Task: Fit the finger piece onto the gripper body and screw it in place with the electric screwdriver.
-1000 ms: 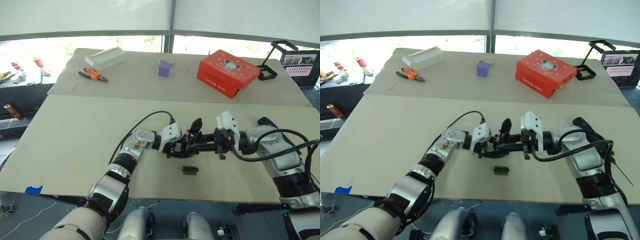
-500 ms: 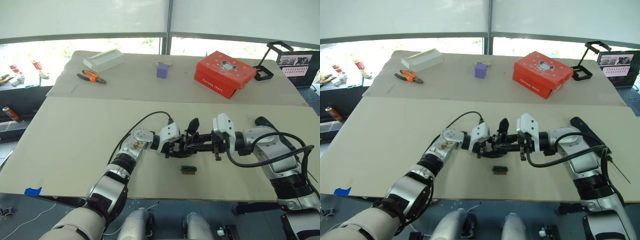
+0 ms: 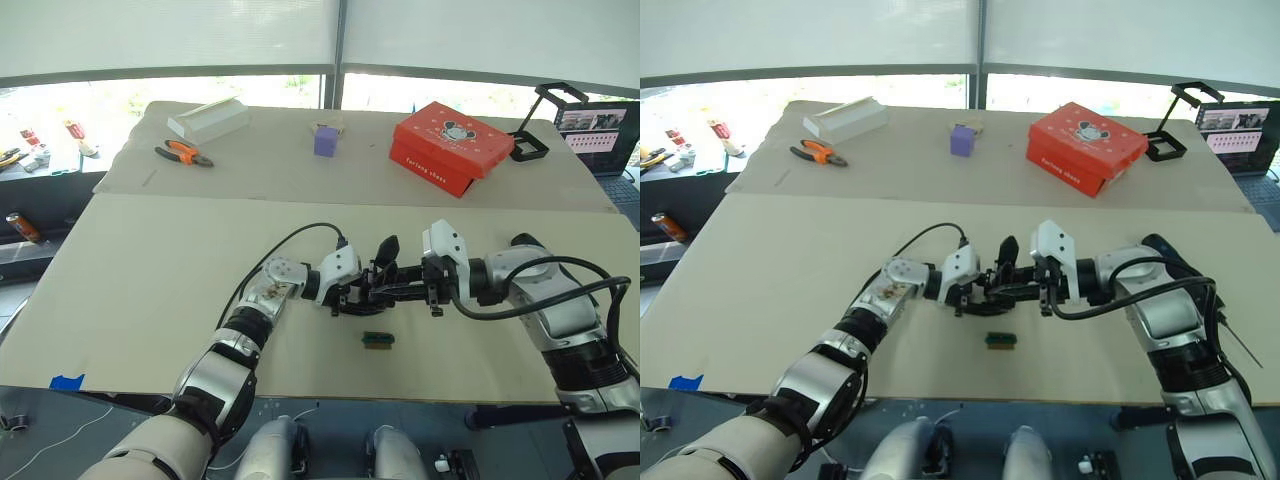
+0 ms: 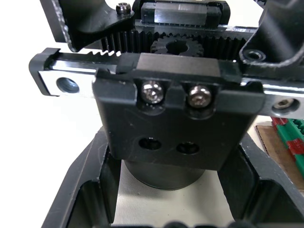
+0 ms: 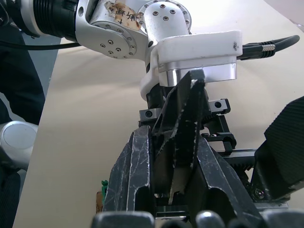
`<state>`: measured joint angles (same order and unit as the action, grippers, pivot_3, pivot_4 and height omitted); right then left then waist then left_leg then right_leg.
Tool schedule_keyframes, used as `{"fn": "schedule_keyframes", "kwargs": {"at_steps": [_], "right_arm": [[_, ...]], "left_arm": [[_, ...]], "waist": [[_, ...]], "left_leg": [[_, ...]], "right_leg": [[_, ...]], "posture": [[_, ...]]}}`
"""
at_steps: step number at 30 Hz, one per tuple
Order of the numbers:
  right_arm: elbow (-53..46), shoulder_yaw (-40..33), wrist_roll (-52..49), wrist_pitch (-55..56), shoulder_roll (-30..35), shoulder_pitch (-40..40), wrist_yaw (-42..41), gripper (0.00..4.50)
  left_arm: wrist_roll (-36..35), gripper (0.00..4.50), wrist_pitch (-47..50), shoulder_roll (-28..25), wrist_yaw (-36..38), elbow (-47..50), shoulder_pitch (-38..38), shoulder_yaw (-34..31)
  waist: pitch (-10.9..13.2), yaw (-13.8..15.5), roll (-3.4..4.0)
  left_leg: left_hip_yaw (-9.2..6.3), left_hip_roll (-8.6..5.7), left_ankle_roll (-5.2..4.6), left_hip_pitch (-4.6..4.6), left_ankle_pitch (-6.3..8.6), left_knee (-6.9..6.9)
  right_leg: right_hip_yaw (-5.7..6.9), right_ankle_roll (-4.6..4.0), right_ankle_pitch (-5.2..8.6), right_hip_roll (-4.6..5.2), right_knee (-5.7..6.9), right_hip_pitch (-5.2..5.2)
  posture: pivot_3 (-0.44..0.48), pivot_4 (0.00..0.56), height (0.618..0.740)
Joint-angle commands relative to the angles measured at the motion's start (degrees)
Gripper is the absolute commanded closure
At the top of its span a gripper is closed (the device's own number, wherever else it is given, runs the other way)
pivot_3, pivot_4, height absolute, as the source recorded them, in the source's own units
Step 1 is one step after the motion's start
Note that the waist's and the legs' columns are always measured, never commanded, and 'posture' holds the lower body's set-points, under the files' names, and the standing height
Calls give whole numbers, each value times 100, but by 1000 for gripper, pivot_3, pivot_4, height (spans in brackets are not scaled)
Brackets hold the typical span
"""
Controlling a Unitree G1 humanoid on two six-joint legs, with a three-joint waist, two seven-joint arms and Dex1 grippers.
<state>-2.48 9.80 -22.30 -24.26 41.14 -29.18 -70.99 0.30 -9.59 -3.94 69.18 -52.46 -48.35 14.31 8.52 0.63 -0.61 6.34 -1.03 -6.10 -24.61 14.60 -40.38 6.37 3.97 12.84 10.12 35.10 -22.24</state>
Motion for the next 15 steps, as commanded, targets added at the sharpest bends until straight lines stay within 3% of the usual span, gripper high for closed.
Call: {"fn": "schedule_keyframes", "kwargs": {"at_steps": [1,8,10,15], "right_arm": [[540,222,486,-304,134,129,254,4062],[108,-221,-86,-127,-40,125,126,4062],[-102,-294,-213,-142,-2,92,54,3015],[-482,-469,-338,-98,82,26,-27,1304]], "left_arm": [[-85,2200,30,108,138,204,51,41],[-84,2200,37,101,125,204,44,29],[-86,2200,40,93,125,202,43,23],[-84,2200,47,65,142,196,54,15]], "waist": [[0,0,0],[1,6,-1],[2,7,-1],[8,18,3]], "left_leg": [[0,0,0,0,0,0],[-1,0,0,-1,0,1],[0,-3,-1,-3,0,4],[0,-13,-3,-32,-1,8]], "right_leg": [[3,0,0,1,0,0],[57,-6,-5,22,1,0],[58,-6,-5,25,-1,-2],[67,-6,-5,29,-3,-16]], "posture": [[0,150,740],[0,150,740],[0,150,740],[0,150,740]]}}
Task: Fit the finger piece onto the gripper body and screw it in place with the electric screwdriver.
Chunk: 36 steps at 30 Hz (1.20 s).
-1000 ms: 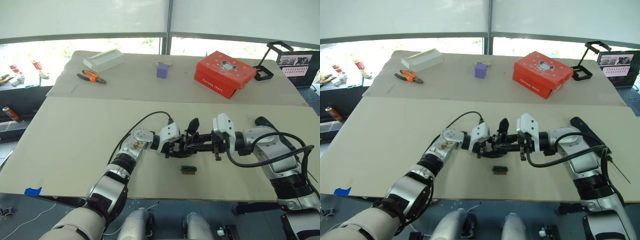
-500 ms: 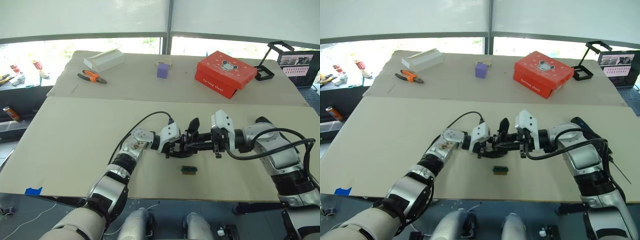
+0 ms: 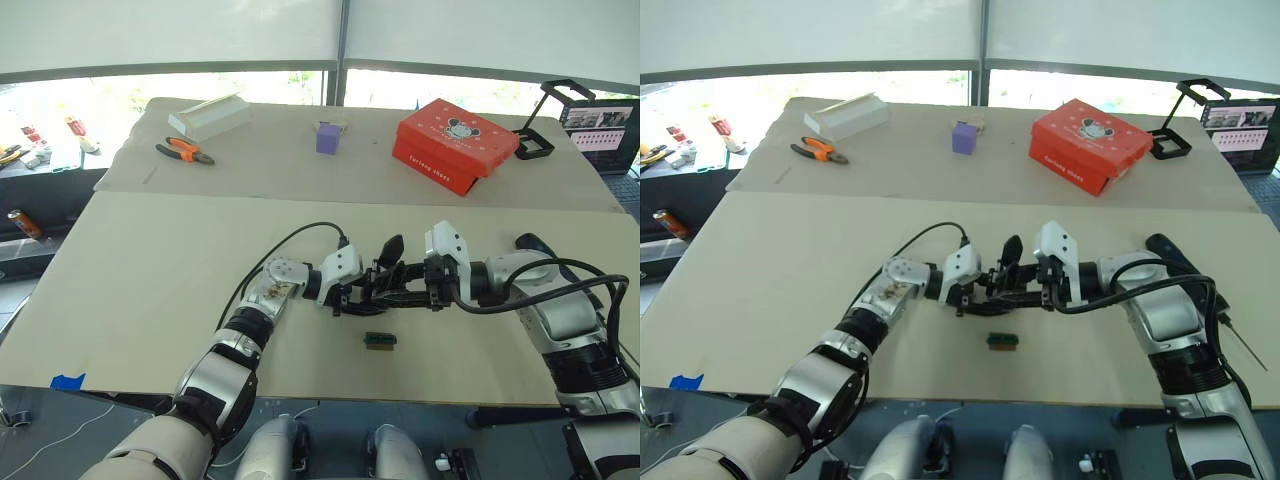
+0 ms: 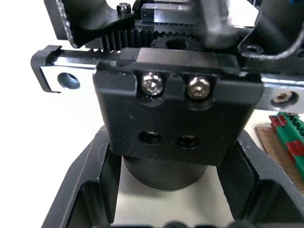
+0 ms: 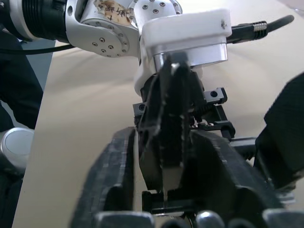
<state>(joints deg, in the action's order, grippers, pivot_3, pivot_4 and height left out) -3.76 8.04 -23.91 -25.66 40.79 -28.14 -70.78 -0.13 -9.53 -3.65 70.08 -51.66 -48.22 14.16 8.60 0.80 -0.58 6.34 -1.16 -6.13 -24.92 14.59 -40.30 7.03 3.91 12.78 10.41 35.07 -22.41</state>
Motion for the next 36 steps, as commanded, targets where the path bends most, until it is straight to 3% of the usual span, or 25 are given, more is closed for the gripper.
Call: {"fn": "schedule_keyframes", "kwargs": {"at_steps": [1,4,13,17,18,20,28,32,36], "right_arm": [[-388,-312,-178,51,140,-81,-58,958],[-515,-434,-223,122,145,-77,-49,41],[-1382,-1066,-651,64,308,282,92,41],[-1876,-1558,-957,-78,402,521,360,0],[-1982,-1687,-1035,-126,437,584,440,0],[-2222,-2055,-1207,-229,534,826,633,0],[-3008,-4390,-1479,-559,690,2888,1243,0],[-2927,-5849,-1093,-58,-10,4565,1322,0],[-2494,-6576,-765,790,-910,5687,1467,0]], "left_arm": [[-39,2200,43,34,57,115,44,29],[-29,2200,47,40,50,108,50,34],[-151,2200,217,68,-54,110,37,-108],[-253,253,356,31,-86,273,69,-217],[-262,26,367,1,-106,310,75,-234],[-293,26,413,-116,-85,457,125,-268],[-767,26,819,-1223,610,1690,687,-495],[-1415,26,1116,-1914,1043,2442,1091,-981],[-2081,26,1631,-2354,1133,3434,1616,-1380]], "waist": [[0,2,0],[1,1,0],[4,24,1],[5,21,1],[5,25,1],[6,34,-1],[9,62,4],[9,166,4],[13,149,22]], "left_leg": [[0,-1,-2,-5,-1,0],[0,-2,-13,-9,-8,0],[-2,-1,-10,-10,-5,0],[-1,-1,-10,-13,-6,1],[-1,-1,-11,-13,-6,1],[-1,1,-10,-13,-6,2],[0,1,-10,-13,-6,11],[-4,0,-3,-13,-3,12],[-1,-3,0,-9,-1,18]], "right_leg": [[1,0,0,0,-1,2],[4,1,0,-1,-4,7],[6,1,0,-1,-6,6],[4,2,0,-1,-4,7],[4,2,0,-1,-4,6],[5,2,0,-2,-5,7],[4,1,0,-7,-5,9],[4,4,1,-14,-11,12],[-7,8,5,-17,-9,9]], "posture": [[0,150,740],[0,150,740],[0,150,740],[0,150,740],[0,150,740],[0,150,740],[0,150,740],[0,150,740],[0,150,740]]}}
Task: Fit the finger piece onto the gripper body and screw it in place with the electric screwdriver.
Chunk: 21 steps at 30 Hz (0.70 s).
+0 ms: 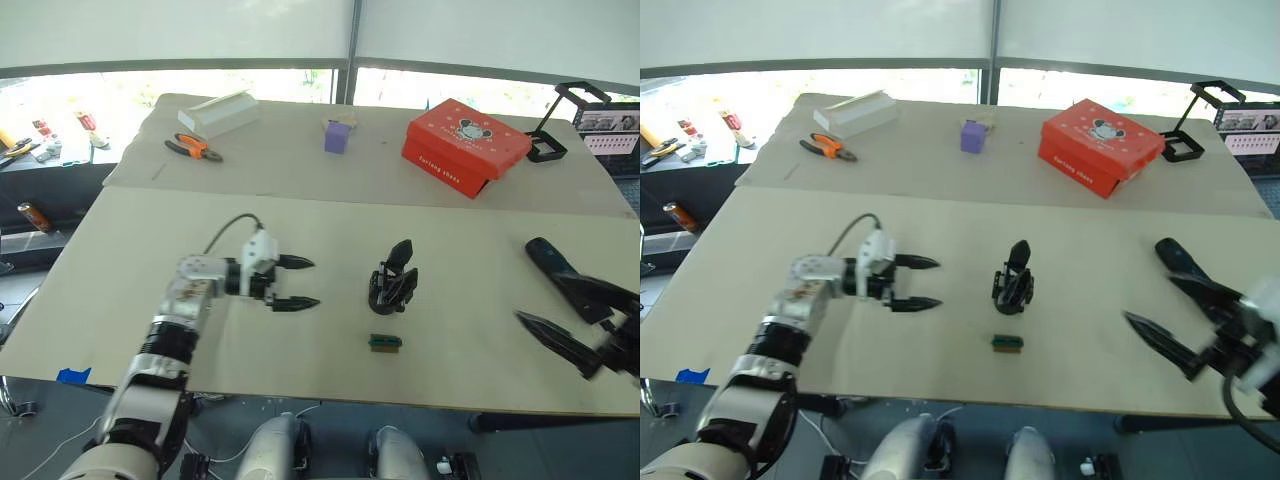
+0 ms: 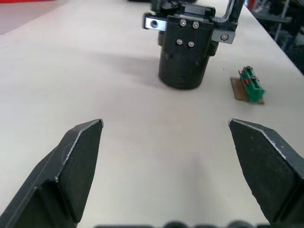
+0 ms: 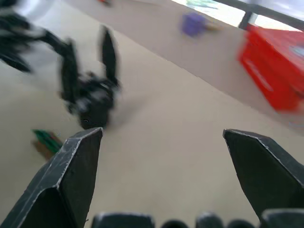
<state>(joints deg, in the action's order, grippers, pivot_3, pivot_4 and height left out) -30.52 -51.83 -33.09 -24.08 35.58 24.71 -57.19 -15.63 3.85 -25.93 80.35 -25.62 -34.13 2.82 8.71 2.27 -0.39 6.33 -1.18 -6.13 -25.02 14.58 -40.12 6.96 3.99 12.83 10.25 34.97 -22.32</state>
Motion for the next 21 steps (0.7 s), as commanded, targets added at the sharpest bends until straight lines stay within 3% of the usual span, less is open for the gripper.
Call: {"fn": "schedule_keyframes", "kwargs": {"at_steps": [1,6,9,14,18,21], "right_arm": [[261,-660,138,729,-524,556,153,0],[788,-832,182,1329,-1444,1429,395,0],[706,-677,104,1221,-1525,1524,745,0],[1058,-217,-50,-314,190,390,1466,0],[2820,747,585,-256,1519,-943,1296,0],[4167,1506,997,-44,2046,-1909,1158,0]], "left_arm": [[-631,26,389,-184,83,1022,302,-291],[-1274,26,977,-570,-1,2282,878,-597],[-1433,26,1111,-719,-165,2586,987,-703],[-1845,26,1545,-699,-578,3017,913,-838],[-2112,26,1898,-623,-768,3123,800,-780],[-2188,26,2034,-592,-886,3215,752,-717]], "waist": [[2,2,5],[1,-18,16],[1,-61,54],[-2,-244,70],[6,-194,56],[7,-127,55]], "left_leg": [[-1,1,2,17,1,3],[9,4,23,71,4,40],[9,12,36,77,0,52],[21,-2,29,102,4,51],[24,4,26,108,3,55],[23,8,-22,104,-25,55]], "right_leg": [[0,3,3,-2,-2,-3],[-33,1,17,0,2,12],[-41,-9,25,-6,6,6],[-103,-4,20,-16,7,7],[-109,-12,22,-35,6,7],[-109,-22,29,-47,6,8]], "posture": [[0,150,740],[0,150,740],[0,150,740],[0,150,740],[0,150,740],[0,150,740]]}}
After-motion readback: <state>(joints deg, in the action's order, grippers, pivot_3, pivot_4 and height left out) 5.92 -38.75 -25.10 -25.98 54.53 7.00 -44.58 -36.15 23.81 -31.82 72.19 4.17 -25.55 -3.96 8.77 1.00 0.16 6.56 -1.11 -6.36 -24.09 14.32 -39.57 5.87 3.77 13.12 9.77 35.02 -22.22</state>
